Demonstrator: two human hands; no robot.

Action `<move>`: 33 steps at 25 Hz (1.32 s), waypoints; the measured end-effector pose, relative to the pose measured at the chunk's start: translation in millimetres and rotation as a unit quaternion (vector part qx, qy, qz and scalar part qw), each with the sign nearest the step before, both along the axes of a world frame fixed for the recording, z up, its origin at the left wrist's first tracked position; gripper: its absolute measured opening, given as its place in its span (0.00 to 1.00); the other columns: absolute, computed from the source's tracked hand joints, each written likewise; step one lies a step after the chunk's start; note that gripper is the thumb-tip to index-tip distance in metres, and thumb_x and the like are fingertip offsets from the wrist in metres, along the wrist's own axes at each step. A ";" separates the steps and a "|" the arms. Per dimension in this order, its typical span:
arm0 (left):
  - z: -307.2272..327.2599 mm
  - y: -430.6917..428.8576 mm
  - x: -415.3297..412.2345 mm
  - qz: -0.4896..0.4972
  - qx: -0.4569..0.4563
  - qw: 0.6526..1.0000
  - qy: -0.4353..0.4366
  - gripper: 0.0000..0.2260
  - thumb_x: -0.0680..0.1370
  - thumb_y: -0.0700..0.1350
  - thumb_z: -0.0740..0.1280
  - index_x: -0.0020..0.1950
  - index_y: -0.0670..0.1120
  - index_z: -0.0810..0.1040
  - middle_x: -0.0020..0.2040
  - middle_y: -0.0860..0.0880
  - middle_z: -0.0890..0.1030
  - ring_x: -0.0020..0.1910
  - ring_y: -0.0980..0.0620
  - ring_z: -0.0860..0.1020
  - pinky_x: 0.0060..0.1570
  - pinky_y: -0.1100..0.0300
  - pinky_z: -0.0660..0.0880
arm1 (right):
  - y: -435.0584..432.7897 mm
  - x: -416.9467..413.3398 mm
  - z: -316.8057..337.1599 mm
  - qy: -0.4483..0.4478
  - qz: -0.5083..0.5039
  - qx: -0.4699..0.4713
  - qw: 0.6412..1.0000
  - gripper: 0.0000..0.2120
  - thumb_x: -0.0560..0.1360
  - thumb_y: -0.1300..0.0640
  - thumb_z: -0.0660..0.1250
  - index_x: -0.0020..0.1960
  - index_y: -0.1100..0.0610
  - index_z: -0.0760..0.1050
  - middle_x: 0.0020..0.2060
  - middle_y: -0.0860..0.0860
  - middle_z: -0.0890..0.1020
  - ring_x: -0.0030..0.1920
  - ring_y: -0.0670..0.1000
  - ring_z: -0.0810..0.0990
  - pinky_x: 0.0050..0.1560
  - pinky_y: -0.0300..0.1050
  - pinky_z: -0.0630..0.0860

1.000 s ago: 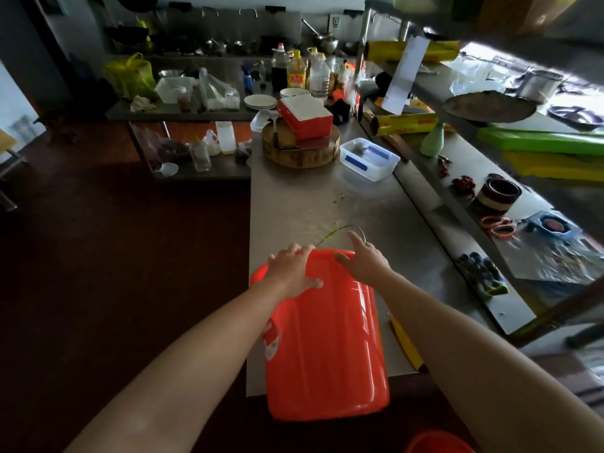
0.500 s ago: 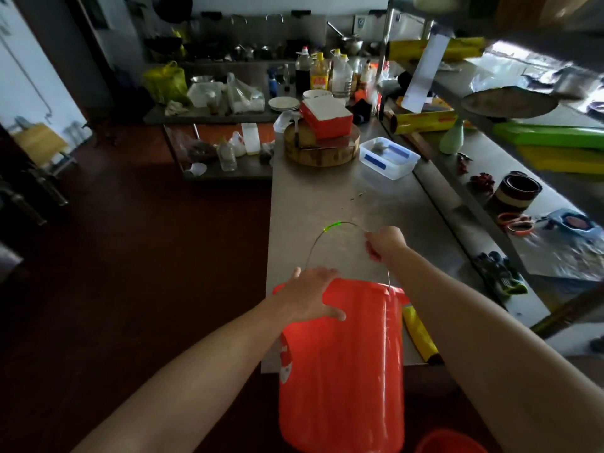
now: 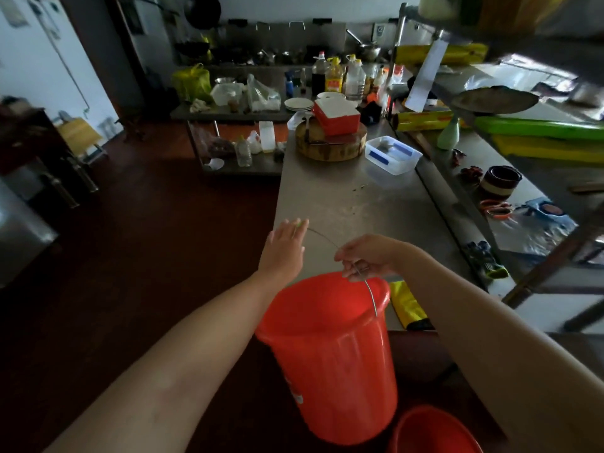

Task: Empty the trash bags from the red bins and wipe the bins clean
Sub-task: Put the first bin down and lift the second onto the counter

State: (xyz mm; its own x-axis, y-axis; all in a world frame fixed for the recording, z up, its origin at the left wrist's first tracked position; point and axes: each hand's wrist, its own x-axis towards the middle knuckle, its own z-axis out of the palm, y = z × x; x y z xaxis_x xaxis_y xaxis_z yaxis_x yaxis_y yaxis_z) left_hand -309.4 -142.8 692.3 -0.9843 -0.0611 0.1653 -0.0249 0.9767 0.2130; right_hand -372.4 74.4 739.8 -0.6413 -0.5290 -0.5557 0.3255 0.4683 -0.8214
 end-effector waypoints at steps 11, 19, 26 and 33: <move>-17.9 35.4 135.5 -0.139 0.094 0.984 -0.053 0.06 0.82 0.47 0.63 0.56 0.48 0.78 0.52 0.47 0.81 0.50 0.44 0.80 0.49 0.49 0.77 | 43.1 160.6 -34.8 0.134 0.018 0.167 0.977 0.06 0.78 0.59 0.69 0.48 0.62 0.80 0.34 0.53 0.82 0.35 0.52 0.83 0.39 0.44 0.81; -76.2 73.8 180.1 -0.142 0.018 0.983 -0.116 0.12 0.79 0.36 0.57 0.57 0.48 0.75 0.51 0.44 0.80 0.50 0.39 0.80 0.47 0.49 0.76 | 53.8 209.0 -110.7 0.357 0.074 0.291 0.885 0.06 0.76 0.57 0.70 0.46 0.54 0.85 0.42 0.52 0.86 0.43 0.49 0.82 0.43 0.37 0.71; -199.1 97.4 196.6 -0.081 0.037 0.972 -0.219 0.15 0.78 0.33 0.57 0.42 0.54 0.70 0.39 0.52 0.78 0.39 0.46 0.82 0.37 0.52 0.78 | 84.0 221.9 -239.1 0.327 0.131 0.312 0.882 0.11 0.78 0.57 0.63 0.52 0.49 0.84 0.48 0.49 0.85 0.47 0.55 0.84 0.48 0.48 0.81; -305.0 151.4 187.5 -0.043 0.034 0.959 -0.277 0.12 0.81 0.37 0.59 0.58 0.49 0.76 0.45 0.50 0.80 0.45 0.47 0.81 0.42 0.53 0.78 | 130.3 199.2 -346.5 0.299 0.225 0.320 0.870 0.13 0.78 0.62 0.61 0.53 0.51 0.82 0.51 0.47 0.83 0.50 0.54 0.84 0.49 0.48 0.80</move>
State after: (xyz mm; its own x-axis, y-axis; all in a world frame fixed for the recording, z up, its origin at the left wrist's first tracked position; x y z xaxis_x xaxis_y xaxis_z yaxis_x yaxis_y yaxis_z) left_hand -121.9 8.6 387.3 -0.9220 0.0322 -0.3859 -0.0726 0.9645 0.2539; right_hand -173.2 204.7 393.2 -0.7250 -0.5059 -0.4673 -0.4052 0.8620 -0.3046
